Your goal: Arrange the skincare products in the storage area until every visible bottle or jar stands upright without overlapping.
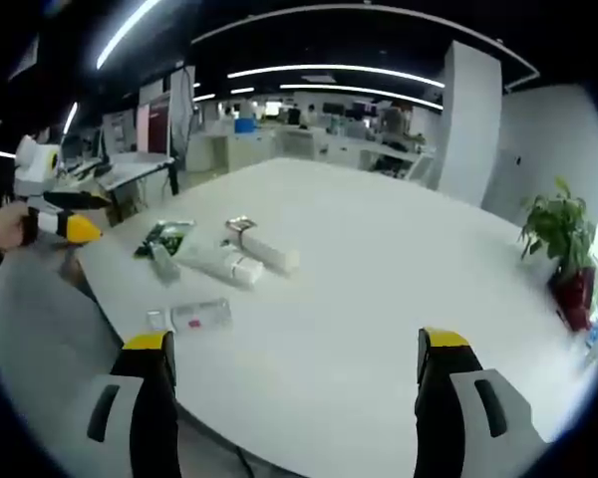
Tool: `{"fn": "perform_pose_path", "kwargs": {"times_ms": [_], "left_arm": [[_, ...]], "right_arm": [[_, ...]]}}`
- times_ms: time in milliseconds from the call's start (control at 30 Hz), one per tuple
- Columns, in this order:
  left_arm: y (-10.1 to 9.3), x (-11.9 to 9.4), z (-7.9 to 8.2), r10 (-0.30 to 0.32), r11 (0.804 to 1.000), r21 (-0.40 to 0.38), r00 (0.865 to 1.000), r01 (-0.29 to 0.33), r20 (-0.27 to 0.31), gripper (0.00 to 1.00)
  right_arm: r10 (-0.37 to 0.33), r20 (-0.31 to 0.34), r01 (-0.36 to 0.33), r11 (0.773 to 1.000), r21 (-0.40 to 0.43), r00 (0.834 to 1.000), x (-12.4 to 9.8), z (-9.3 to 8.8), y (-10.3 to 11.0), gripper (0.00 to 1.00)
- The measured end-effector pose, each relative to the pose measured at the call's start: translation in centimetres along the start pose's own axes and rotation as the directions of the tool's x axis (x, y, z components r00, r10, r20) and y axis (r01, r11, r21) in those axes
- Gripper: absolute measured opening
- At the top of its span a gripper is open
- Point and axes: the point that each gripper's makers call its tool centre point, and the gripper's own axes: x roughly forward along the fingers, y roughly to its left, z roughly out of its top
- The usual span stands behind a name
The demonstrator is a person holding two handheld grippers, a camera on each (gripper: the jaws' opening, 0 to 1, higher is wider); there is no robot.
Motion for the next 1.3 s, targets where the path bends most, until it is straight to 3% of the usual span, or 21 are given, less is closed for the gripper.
{"fn": "perform_pose_path", "kwargs": {"times_ms": [1300], "left_arm": [[0.17, 0.12, -0.26, 0.005, 1.000, 0.011, 1.000, -0.005, -0.016, 0.88]], "right_arm": [[0.017, -0.021, -0.017, 1.000, -0.022, 1.000, 0.33, -0.32, 0.36, 1.00]]}}
